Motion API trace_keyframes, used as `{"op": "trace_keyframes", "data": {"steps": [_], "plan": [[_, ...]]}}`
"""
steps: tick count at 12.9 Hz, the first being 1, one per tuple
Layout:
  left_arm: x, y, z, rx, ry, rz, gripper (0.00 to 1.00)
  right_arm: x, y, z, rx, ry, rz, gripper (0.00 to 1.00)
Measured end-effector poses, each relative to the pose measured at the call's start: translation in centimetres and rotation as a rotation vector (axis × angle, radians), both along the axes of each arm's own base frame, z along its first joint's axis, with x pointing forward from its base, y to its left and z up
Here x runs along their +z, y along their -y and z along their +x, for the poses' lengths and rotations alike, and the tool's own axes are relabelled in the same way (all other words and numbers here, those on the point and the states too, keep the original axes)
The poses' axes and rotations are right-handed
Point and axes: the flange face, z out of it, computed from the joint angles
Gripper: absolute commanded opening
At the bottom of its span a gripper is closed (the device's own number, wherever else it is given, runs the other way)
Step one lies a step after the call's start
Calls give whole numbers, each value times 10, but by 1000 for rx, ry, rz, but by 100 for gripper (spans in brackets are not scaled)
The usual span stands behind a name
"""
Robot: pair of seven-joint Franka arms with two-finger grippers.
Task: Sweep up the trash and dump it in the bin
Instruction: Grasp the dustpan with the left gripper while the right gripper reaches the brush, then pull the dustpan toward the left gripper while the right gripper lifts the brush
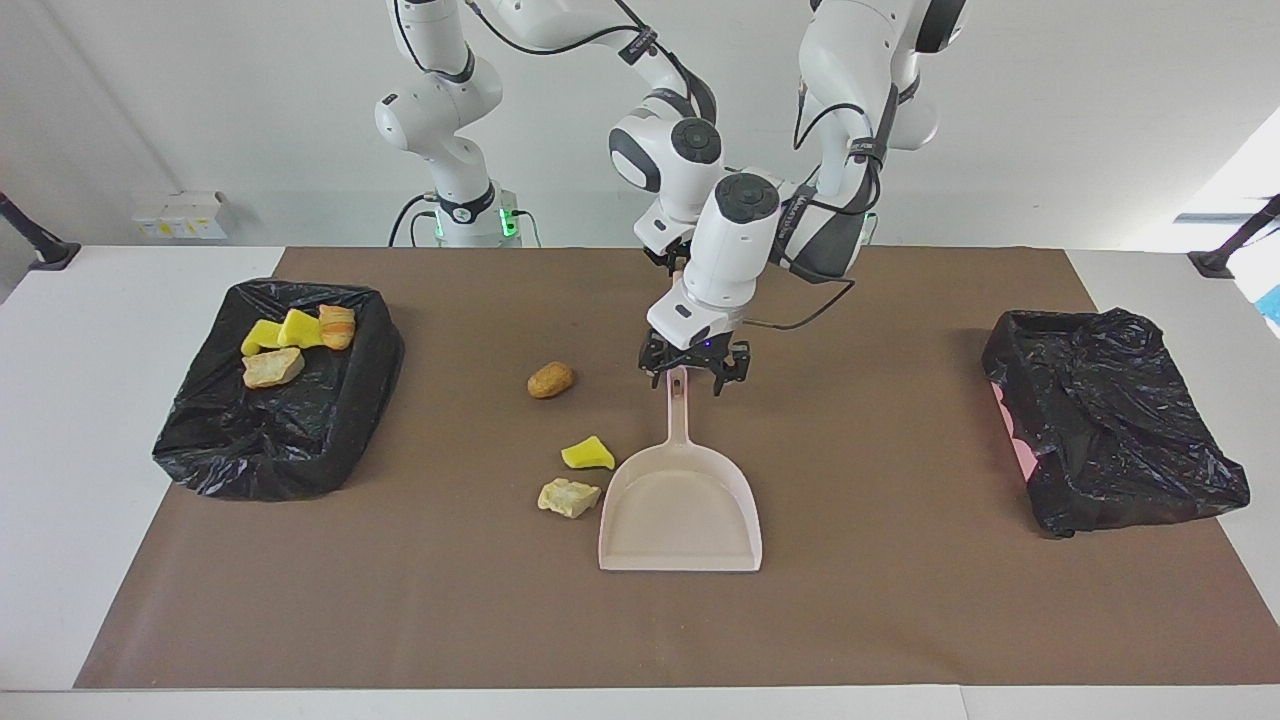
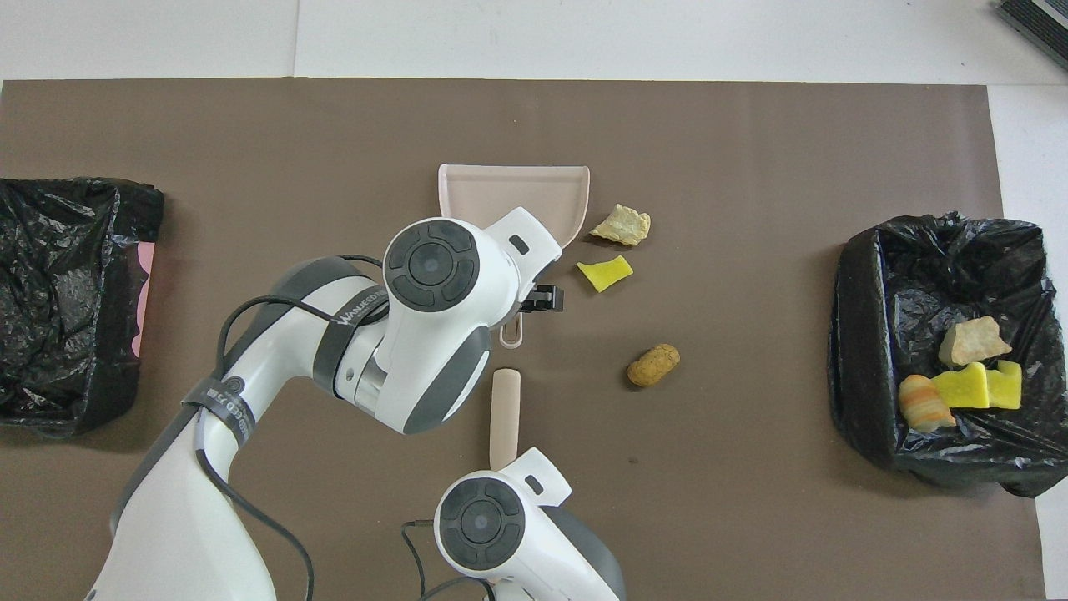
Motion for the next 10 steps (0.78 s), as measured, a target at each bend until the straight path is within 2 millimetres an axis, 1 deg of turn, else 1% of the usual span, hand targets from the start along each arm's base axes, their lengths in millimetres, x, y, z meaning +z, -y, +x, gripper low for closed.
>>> {"op": "trace_keyframes", "data": {"steps": [1, 3, 4, 6, 7, 9, 10], "plan": [[-5, 3, -3, -4, 6, -4, 100, 1, 1, 2, -4, -1, 0, 0], [-26, 11, -7, -16, 4, -2, 100, 6, 11, 9, -20, -23, -22, 0], [-35, 15, -7, -20, 0, 0, 100, 12, 22, 12, -30, -54, -51, 0], [-42, 14, -6, -17, -3, 4, 100, 31, 46, 16, -51, -108, -102, 0], [-42, 13, -5, -15, -3, 5, 67, 41, 57, 18, -64, -121, -114, 0], [-42, 12, -4, -13, -2, 6, 21, 60, 81, 28, -97, -136, -127, 0], [-42, 11, -4, -12, -2, 6, 4, 66, 93, 36, -105, -134, -128, 0]]}}
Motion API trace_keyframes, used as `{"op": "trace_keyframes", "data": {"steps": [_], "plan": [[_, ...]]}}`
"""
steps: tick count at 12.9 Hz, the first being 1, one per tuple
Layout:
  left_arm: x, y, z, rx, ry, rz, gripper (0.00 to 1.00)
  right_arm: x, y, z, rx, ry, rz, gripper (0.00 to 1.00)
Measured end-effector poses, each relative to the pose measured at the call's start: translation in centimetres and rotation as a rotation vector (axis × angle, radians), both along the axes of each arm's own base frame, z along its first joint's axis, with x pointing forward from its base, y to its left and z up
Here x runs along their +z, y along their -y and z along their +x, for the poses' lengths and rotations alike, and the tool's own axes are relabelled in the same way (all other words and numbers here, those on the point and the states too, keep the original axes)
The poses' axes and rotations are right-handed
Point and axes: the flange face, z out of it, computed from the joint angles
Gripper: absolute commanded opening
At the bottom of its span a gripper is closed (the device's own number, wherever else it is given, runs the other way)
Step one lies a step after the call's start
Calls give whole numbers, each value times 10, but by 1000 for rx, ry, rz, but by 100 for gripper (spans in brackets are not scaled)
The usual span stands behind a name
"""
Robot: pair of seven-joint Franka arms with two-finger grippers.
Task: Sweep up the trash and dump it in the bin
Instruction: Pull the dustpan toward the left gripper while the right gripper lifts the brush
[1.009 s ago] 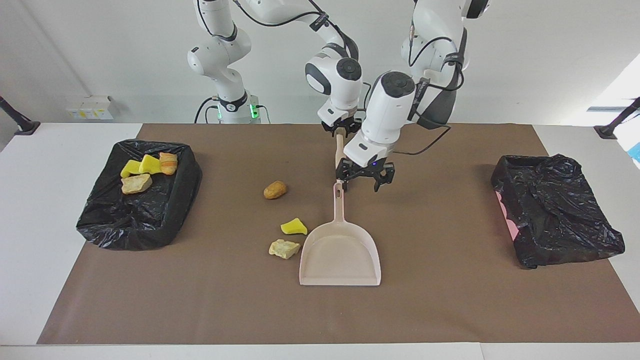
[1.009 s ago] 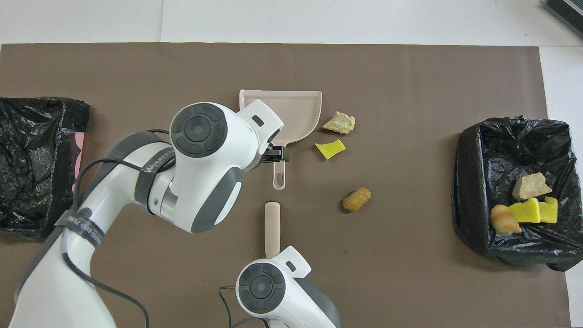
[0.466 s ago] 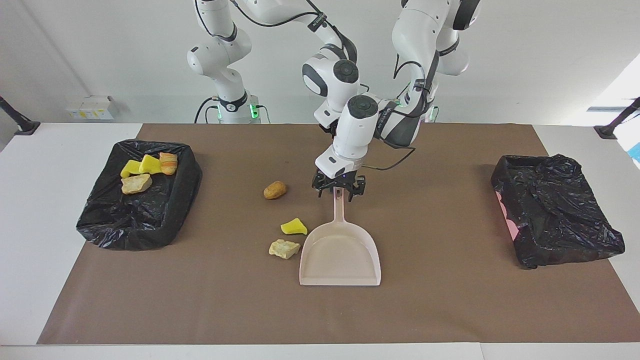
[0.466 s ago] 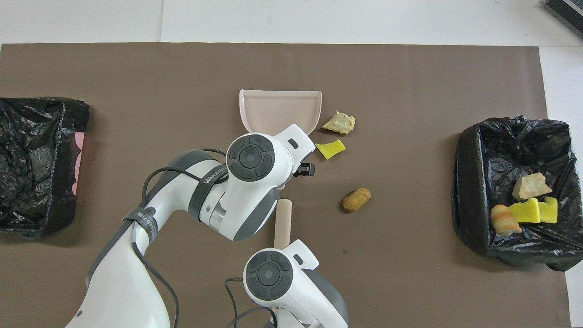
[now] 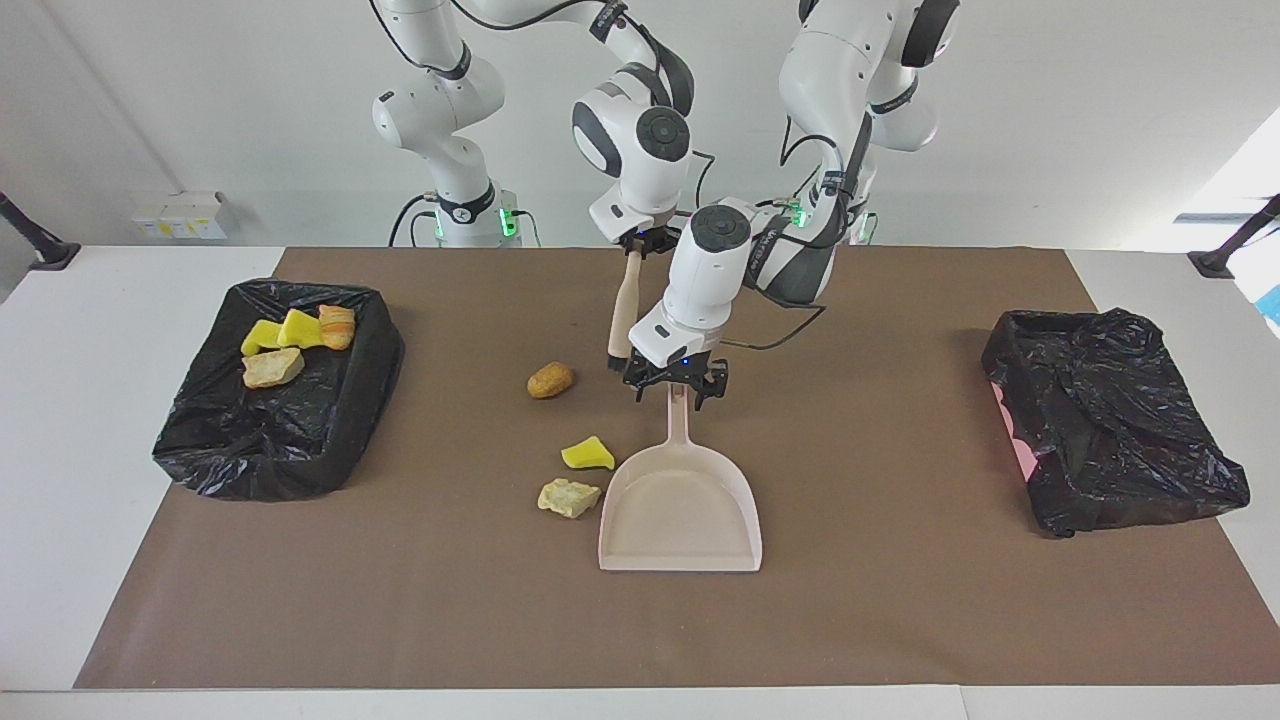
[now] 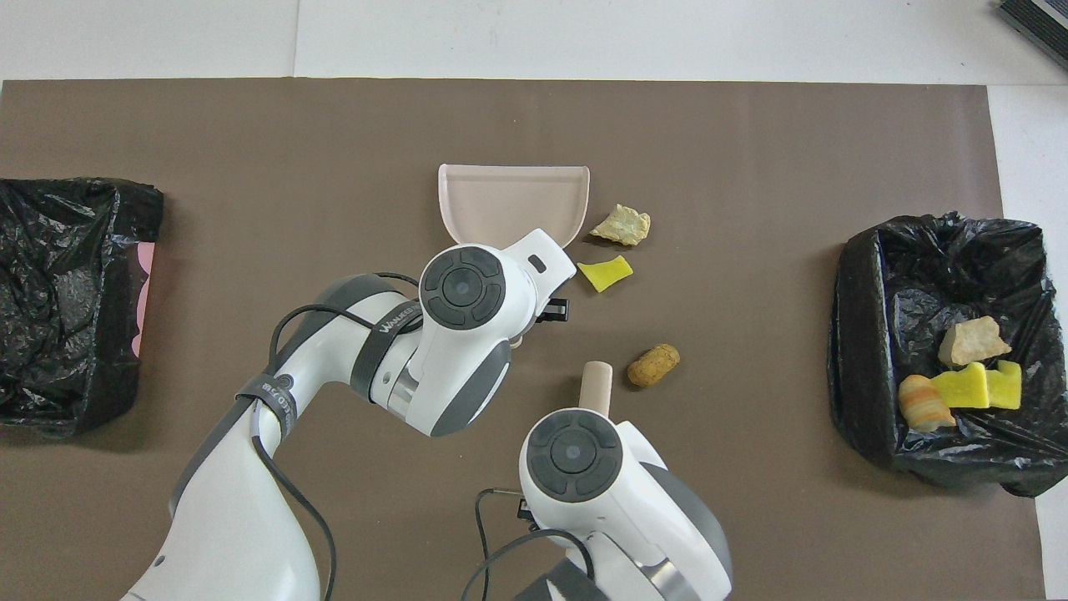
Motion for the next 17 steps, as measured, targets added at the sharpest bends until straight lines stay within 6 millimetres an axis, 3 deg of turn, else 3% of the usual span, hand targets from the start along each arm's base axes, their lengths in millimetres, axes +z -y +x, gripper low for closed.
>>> {"op": "trace_keyframes", "data": {"steps": [4, 7, 12, 15, 17], "plan": [[1, -3, 3, -5, 1, 7, 0, 4, 58, 42, -29, 38, -52, 0], [16, -24, 10, -169, -2, 57, 0, -5, 99, 60, -108, 12, -84, 0], [77, -105, 28, -566, -28, 119, 0, -49, 133, 51, -163, 51, -73, 0], [102, -161, 31, -900, -71, 127, 0, -61, 131, 64, -173, 106, -40, 0], [104, -187, 31, -1067, -94, 115, 0, -61, 118, 81, -157, 115, -23, 0]]}}
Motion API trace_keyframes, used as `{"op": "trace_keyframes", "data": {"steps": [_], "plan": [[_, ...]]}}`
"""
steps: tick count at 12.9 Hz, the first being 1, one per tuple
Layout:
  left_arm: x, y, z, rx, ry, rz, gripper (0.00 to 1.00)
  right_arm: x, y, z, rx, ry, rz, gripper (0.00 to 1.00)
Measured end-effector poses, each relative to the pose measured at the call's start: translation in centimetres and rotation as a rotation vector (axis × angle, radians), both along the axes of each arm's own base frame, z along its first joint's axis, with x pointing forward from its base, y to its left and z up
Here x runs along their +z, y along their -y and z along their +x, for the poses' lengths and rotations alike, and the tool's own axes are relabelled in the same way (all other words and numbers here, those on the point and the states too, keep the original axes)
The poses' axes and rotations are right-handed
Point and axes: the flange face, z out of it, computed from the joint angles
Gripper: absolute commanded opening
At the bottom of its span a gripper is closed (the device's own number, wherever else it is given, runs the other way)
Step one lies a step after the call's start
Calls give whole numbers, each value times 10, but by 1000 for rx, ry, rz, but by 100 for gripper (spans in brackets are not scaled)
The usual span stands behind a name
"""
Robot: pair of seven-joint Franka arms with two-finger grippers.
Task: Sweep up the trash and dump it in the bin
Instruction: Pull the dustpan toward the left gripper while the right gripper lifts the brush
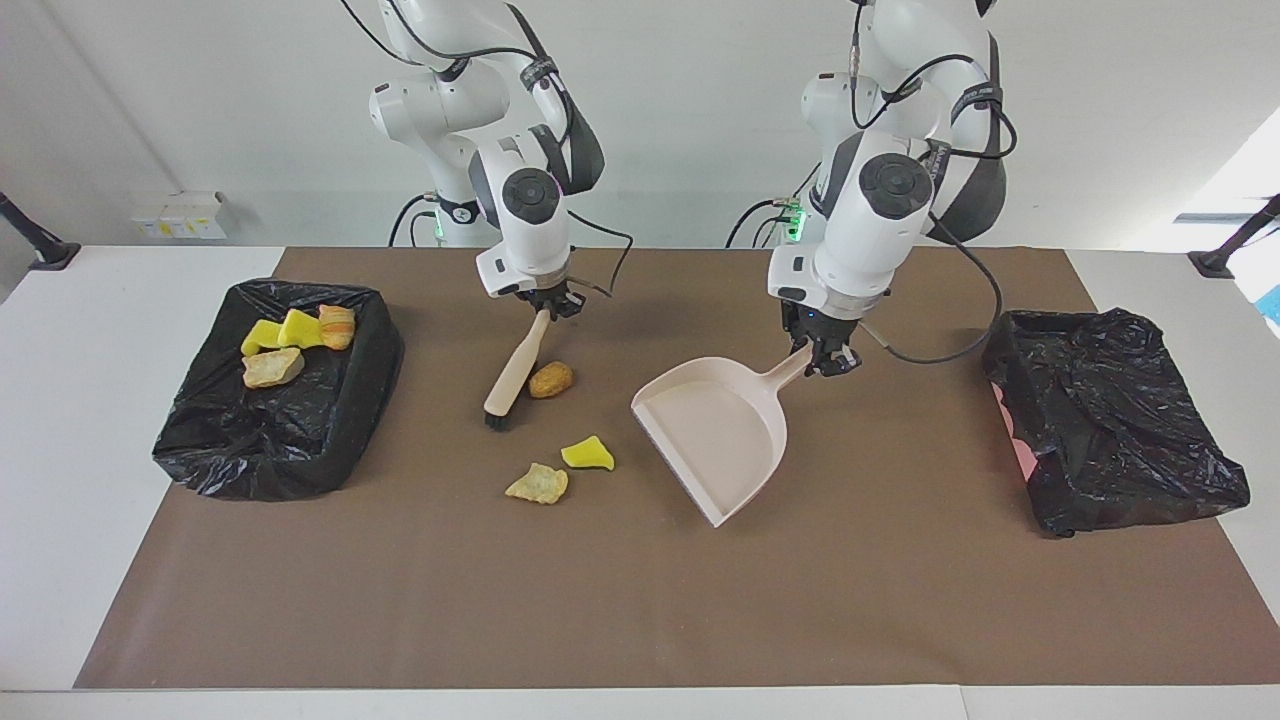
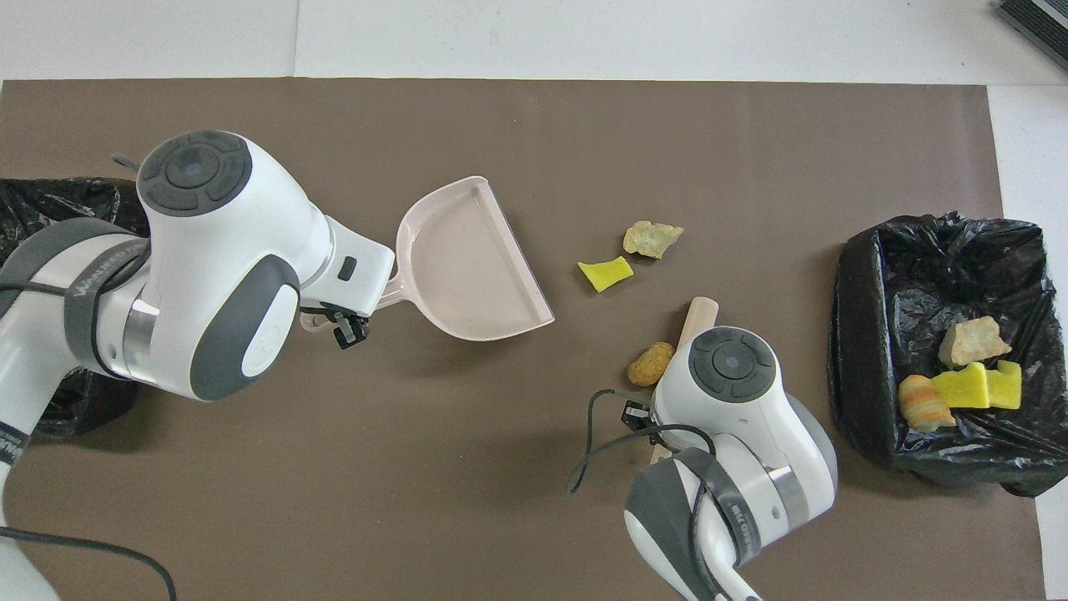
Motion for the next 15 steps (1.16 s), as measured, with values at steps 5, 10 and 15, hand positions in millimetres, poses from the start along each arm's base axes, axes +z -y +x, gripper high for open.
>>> {"op": "trace_keyframes", "data": {"steps": [5, 10, 15], "plan": [[-40, -5, -34, -171, 9, -18, 0, -4, -39, 31, 248, 12, 85, 0], [-72, -6, -52, -214, -22, -11, 0, 0, -87, 15, 443, 21, 220, 0], [-83, -9, -61, -216, -10, -12, 0, 31, -114, 28, 397, 67, 379, 0]]}}
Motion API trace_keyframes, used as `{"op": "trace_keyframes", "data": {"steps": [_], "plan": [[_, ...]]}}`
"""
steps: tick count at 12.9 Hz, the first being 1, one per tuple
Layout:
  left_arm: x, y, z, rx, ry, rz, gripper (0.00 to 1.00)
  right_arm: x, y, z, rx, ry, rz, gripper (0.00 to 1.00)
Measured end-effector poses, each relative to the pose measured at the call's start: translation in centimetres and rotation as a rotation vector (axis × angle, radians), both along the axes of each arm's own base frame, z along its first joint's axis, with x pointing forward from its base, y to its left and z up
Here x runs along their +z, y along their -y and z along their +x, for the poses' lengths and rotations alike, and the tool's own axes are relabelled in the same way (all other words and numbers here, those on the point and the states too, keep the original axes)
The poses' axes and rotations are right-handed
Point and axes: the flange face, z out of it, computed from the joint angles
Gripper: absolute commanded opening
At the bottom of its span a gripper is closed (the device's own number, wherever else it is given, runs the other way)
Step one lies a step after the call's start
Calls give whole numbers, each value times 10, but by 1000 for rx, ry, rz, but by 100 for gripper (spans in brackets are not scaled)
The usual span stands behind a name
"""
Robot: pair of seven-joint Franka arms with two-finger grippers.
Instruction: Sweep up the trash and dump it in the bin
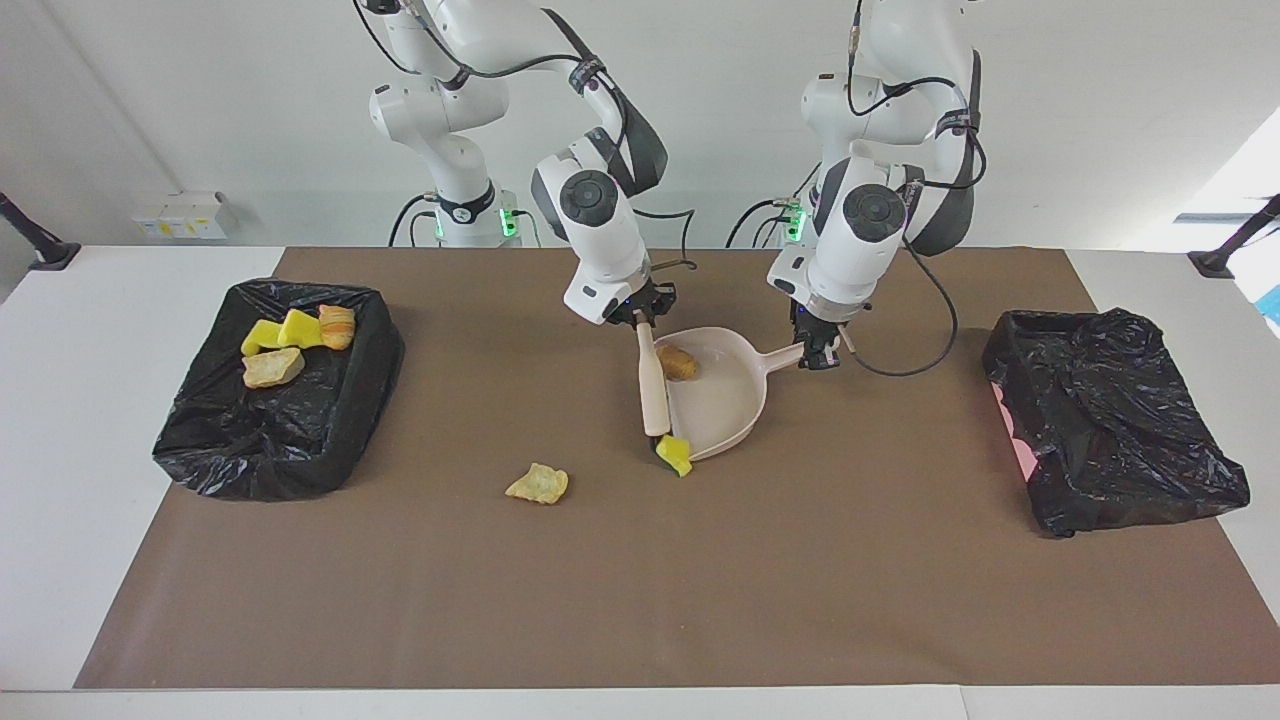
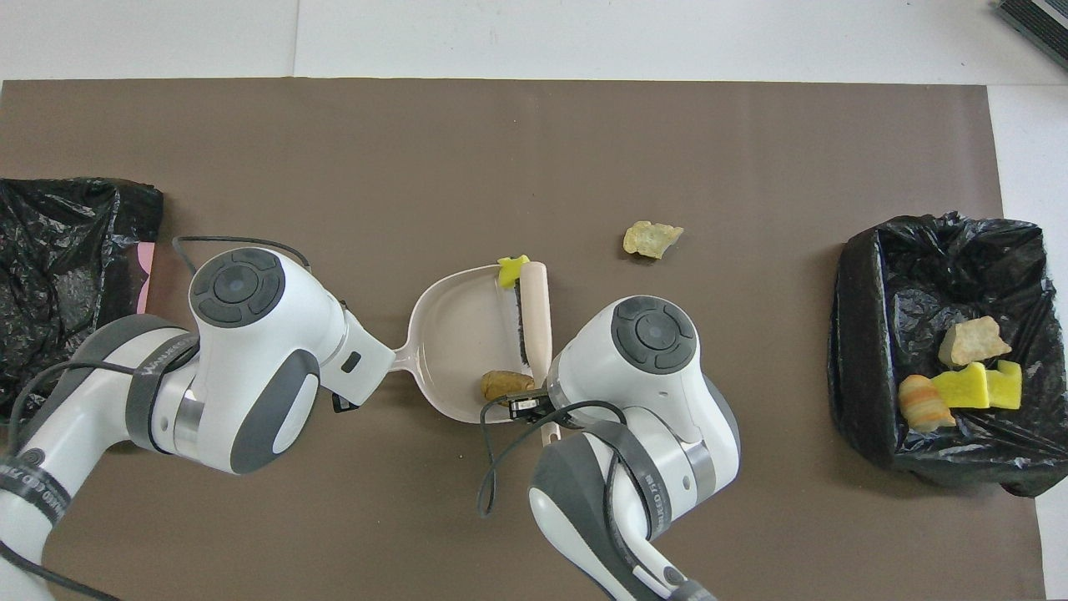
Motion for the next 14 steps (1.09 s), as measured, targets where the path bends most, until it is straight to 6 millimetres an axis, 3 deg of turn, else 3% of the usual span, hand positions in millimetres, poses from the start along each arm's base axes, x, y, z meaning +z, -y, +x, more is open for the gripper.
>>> {"op": "trace_keyframes", "data": {"steps": [2, 4, 8, 14], "plan": [[0, 0, -1, 0, 1, 0, 0, 10, 0, 2, -1, -38, -10, 0], [-1, 0, -2, 0, 0, 1, 0, 23, 13, 3, -1, -88, -32, 0], [-2, -1, -5, 35, -1, 6, 0, 50, 83, 19, -26, -97, -160, 0], [-3, -2, -8, 145, 9, 16, 0, 40, 180, 55, -4, -26, -354, 0]]}}
